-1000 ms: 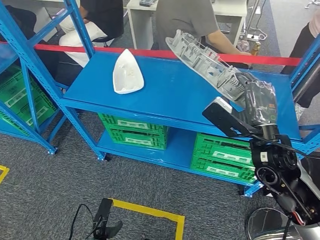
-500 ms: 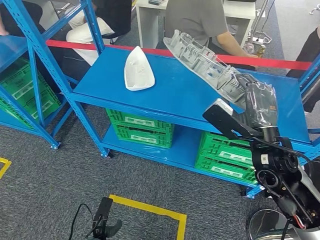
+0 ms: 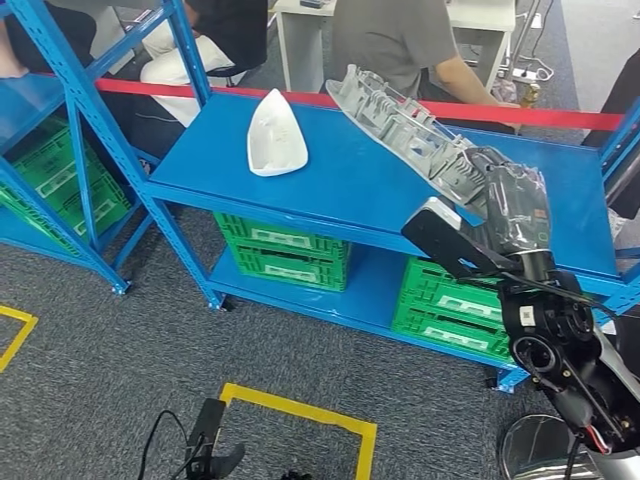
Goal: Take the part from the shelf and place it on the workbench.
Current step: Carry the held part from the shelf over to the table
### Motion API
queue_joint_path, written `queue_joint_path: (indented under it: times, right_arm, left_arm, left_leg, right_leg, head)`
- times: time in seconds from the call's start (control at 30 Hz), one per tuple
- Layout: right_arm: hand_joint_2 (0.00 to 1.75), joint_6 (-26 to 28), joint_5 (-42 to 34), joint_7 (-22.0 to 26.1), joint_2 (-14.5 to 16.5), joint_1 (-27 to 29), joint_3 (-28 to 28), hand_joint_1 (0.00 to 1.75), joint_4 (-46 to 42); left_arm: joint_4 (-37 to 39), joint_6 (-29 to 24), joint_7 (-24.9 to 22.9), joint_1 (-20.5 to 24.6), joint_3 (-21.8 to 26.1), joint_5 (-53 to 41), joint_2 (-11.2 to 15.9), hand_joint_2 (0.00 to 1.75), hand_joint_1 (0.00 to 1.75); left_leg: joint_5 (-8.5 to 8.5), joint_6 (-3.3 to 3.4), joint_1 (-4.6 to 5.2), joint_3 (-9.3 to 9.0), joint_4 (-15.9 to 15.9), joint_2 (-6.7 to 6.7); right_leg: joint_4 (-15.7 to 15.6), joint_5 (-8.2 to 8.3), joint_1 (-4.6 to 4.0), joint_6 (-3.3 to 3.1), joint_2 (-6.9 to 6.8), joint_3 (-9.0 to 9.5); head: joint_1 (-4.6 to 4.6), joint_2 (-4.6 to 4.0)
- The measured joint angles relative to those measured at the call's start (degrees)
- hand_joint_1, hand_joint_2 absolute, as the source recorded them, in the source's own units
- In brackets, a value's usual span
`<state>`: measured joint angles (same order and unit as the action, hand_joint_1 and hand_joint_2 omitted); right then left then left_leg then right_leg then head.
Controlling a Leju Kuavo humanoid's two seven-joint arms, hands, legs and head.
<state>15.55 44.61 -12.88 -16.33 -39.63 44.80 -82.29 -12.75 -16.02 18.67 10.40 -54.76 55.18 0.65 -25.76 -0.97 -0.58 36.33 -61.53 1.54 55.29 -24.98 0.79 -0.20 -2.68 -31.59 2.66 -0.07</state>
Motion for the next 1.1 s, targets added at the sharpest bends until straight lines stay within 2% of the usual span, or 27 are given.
queue_joint_path:
  times: [0.03,0.07,0.1,0.17,0.2,0.27,0.33,0.37,0.4,0.43,0.47,0.53,0.57,0.6,0.67,0.7,0.77,0.83,0.87,0.93,0.97,1.0,1.03,1.1]
  right_arm:
    - [1.75,0.0,0.0,0.0,0.0,0.0,0.0,1.75,0.0]
    - [1.75,0.0,0.0,0.1,0.0,-0.1,0.0,1.75,-0.1]
    - [1.75,0.0,0.0,0.1,0.0,-0.1,0.0,1.75,-0.1]
    - [1.75,0.0,0.0,0.2,0.0,-0.1,0.0,1.75,-0.1]
    - [1.75,0.0,0.0,0.2,0.0,-0.1,0.0,1.75,-0.2]
    - [1.75,0.0,0.0,0.2,0.0,-0.1,0.0,1.75,-0.2]
    - [1.75,0.0,0.0,0.2,0.0,0.1,0.0,1.75,-0.2]
    - [1.75,-0.1,0.0,0.2,0.0,0.2,0.0,1.75,-0.2]
    - [1.75,-0.1,-0.1,0.2,0.0,0.4,0.0,1.75,-0.2]
    - [1.75,-0.1,-0.1,0.2,0.0,0.5,0.0,1.75,-0.2]
    - [1.75,-0.1,-0.1,0.2,0.0,0.5,0.0,1.75,-0.2]
    - [1.75,-0.1,-0.1,0.2,0.0,0.4,-0.1,1.75,-0.2]
    - [1.75,-0.1,-0.1,0.2,0.0,0.5,-0.1,1.75,-0.2]
    - [1.75,-0.2,-0.1,0.3,0.0,0.5,-0.1,1.75,-0.2]
    - [1.75,-0.2,-0.1,0.3,0.0,0.5,-0.1,1.75,-0.2]
    - [1.75,-0.2,-0.1,0.4,0.0,0.4,-0.1,1.75,-0.2]
    - [1.75,-0.2,-0.1,0.5,0.0,0.3,0.0,1.75,-0.3]
    - [1.75,-0.2,-0.1,0.5,0.0,0.3,0.0,1.75,-0.3]
    - [1.75,-0.2,-0.1,0.5,0.0,0.3,-0.1,1.75,-0.3]
    - [1.75,-0.3,-0.1,0.6,0.1,0.4,-0.1,1.75,-0.3]
    - [1.75,-0.3,-0.1,0.6,0.1,0.4,-0.1,1.75,-0.3]
    - [1.75,-0.3,-0.1,0.7,0.1,0.4,-0.1,1.75,-0.3]
    - [1.75,-0.3,-0.1,0.7,0.1,0.4,-0.1,1.75,-0.3]
    - [1.75,-0.3,-0.1,0.7,0.1,0.3,-0.2,1.75,-0.3]
  left_arm:
    - [0.0,0.0,0.0,0.1,0.0,0.0,0.0,1.75,0.00]
    - [0.0,-0.1,0.1,0.1,0.0,0.0,0.0,1.75,0.00]
    - [0.0,-0.2,0.1,0.1,0.0,0.0,0.0,1.75,0.00]
    - [0.0,-0.3,0.1,0.1,0.0,0.0,0.0,1.75,0.00]
    - [0.0,-0.3,0.1,0.0,0.0,0.0,0.0,1.75,0.00]
    - [0.0,-0.4,0.1,0.0,0.0,0.0,0.0,1.75,0.00]
    - [0.0,-0.4,0.1,0.0,0.0,0.0,-0.1,1.75,0.00]
    - [0.0,-0.4,0.1,0.0,0.0,-0.1,-0.2,1.75,0.00]
    - [0.0,-0.4,0.1,-0.1,0.0,-0.1,-0.2,1.75,0.00]
    - [0.0,-0.4,0.1,-0.1,0.0,-0.1,-0.2,1.75,0.00]
    - [0.0,-0.4,0.1,-0.1,0.0,-0.1,-0.2,1.75,0.00]
    - [0.0,-0.4,0.1,0.0,0.0,-0.1,-0.3,1.75,0.00]
    - [0.0,-0.4,0.1,0.0,0.0,-0.1,-0.3,1.75,0.00]
    - [0.0,-0.4,0.1,0.0,0.0,-0.1,-0.3,1.75,0.00]
    - [0.0,-0.4,0.1,-0.2,0.0,-0.1,-0.3,1.75,0.00]
    - [0.0,-0.4,0.1,-0.3,0.0,-0.1,-0.2,1.75,0.00]
    - [0.0,-0.4,0.1,-0.4,0.0,-0.1,-0.1,1.75,0.00]
    - [0.0,-0.4,0.1,-0.5,0.0,-0.1,-0.1,1.75,0.00]
    - [0.0,-0.4,0.1,-0.4,0.0,-0.1,-0.1,1.75,0.00]
    - [0.0,-0.4,0.1,-0.3,0.0,-0.2,-0.2,1.75,0.00]
    - [0.0,-0.4,0.1,-0.2,0.0,-0.2,-0.3,1.75,0.00]
    - [0.0,-0.4,0.1,-0.2,0.0,-0.2,-0.3,1.75,0.00]
    - [0.0,-0.4,0.0,-0.2,0.0,-0.2,-0.2,1.75,0.00]
    - [0.0,-0.4,0.0,0.0,0.0,-0.2,-0.2,1.75,0.00]
  left_leg:
    - [1.24,0.30,0.20,-1.64,3.6,0.94]
    - [1.84,0.62,0.42,-2.59,5.8,1.62]
    - [1.89,0.93,0.65,-2.81,6.7,1.81]
    - [2.12,1.63,0.64,-2.61,6.9,0.62]
    - [2.28,1.95,0.53,-2.61,7.1,0.04]
    - [2.60,2.58,0.28,-2.71,7.5,-1.06]
    - [2.67,2.85,0.30,-2.68,7.5,-2.27]
    - [2.67,2.89,0.32,-2.69,7.4,-2.94]
    - [2.67,2.89,0.32,-2.70,7.4,-3.68]
    - [2.66,2.89,0.31,-2.71,7.3,-4.46]
    - [2.64,2.85,0.28,-2.73,7.1,-5.24]
    - [2.57,2.59,0.29,-2.44,6.6,-6.66]
    - [2.62,2.33,0.28,-2.13,6.4,-7.28]
    - [2.72,2.01,0.22,-1.78,6.3,-7.86]
    - [3.05,1.29,0.04,-1.29,6.4,-9.07]
    - [3.02,1.03,-0.02,-1.15,6.3,-9.17]
    - [2.81,0.79,-0.02,-0.97,6.0,-8.89]
    - [2.64,0.74,0.02,-0.91,5.8,-8.42]
    - [2.04,0.59,0.09,-0.48,4.9,-7.58]
    - [-1.45,-0.13,0.00,3.39,-3.2,-4.35]
    - [-2.37,-0.44,-0.08,4.67,-5.9,-2.70]
    - [-2.13,-0.56,-0.18,4.74,-6.4,-1.61]
    - [-0.16,-0.36,-0.11,2.59,-2.5,-0.57]
    - [2.19,0.32,0.43,-1.11,4.8,1.37]
  right_leg:
    - [0.0,-0.08,-0.18,0.21,-0.37,0.01]
    - [0.1,-0.12,-0.35,0.49,-0.74,0.02]
    - [0.1,-0.17,-0.55,0.80,-1.17,0.01]
    - [0.1,-0.39,-0.58,1.46,-1.92,0.05]
    - [0.6,-0.96,-0.48,1.76,-1.54,-0.09]
    - [5.1,-3.95,-0.24,2.17,0.42,-1.86]
    - [13.3,-7.84,-0.22,2.28,2.01,-5.36]
    - [16.4,-8.77,-0.23,2.32,2.27,-6.78]
    - [17.6,-8.56,-0.23,2.30,2.42,-7.33]
    - [16.3,-7.20,-0.21,2.21,2.57,-6.77]
    - [13.0,-5.06,-0.17,2.07,2.99,-5.32]
    - [5.1,-1.50,0.12,1.77,5.53,-1.92]
    - [2.6,-0.74,0.21,1.70,6.66,-0.94]
    - [1.5,-0.64,0.21,1.62,7.31,-0.55]
    - [1.0,-0.54,0.17,1.20,6.34,-0.45]
    - [0.8,-0.40,0.23,0.88,5.66,-0.36]
    - [0.4,-0.13,0.50,0.45,4.77,-0.18]
    - [0.4,-0.10,0.41,0.41,4.64,-0.15]
    - [0.3,-0.06,0.43,0.34,4.46,-0.14]
    - [0.3,-0.04,0.32,0.14,2.59,-0.19]
    - [0.2,-0.06,0.27,0.08,1.29,-0.21]
    - [0.2,-0.13,0.19,0.11,0.00,-0.20]
    - [0.2,-0.22,0.14,0.23,-0.85,-0.12]
    - [0.3,-0.45,-0.23,0.64,-1.96,-0.02]
  head:
    - [0.10,0.00]
    - [0.12,-0.01]
    - [0.07,-0.01]
    - [-0.12,-0.01]
    - [-0.21,-0.01]
    - [-0.50,0.00]
    - [-0.79,0.00]
    - [-0.86,0.00]
    - [-0.90,0.00]
    - [-0.92,0.00]
    - [-0.98,-0.01]
    - [-1.10,-0.01]
    - [-1.13,-0.01]
    - [-1.16,-0.01]
    - [-1.20,-0.01]
    - [-1.25,-0.01]
    - [-1.28,0.00]
    - [-1.28,0.00]
    - [-1.05,0.00]
    - [-0.44,0.00]
    - [-0.08,0.00]
    - [0.11,0.00]
    - [0.32,0.00]
    - [0.59,0.00]
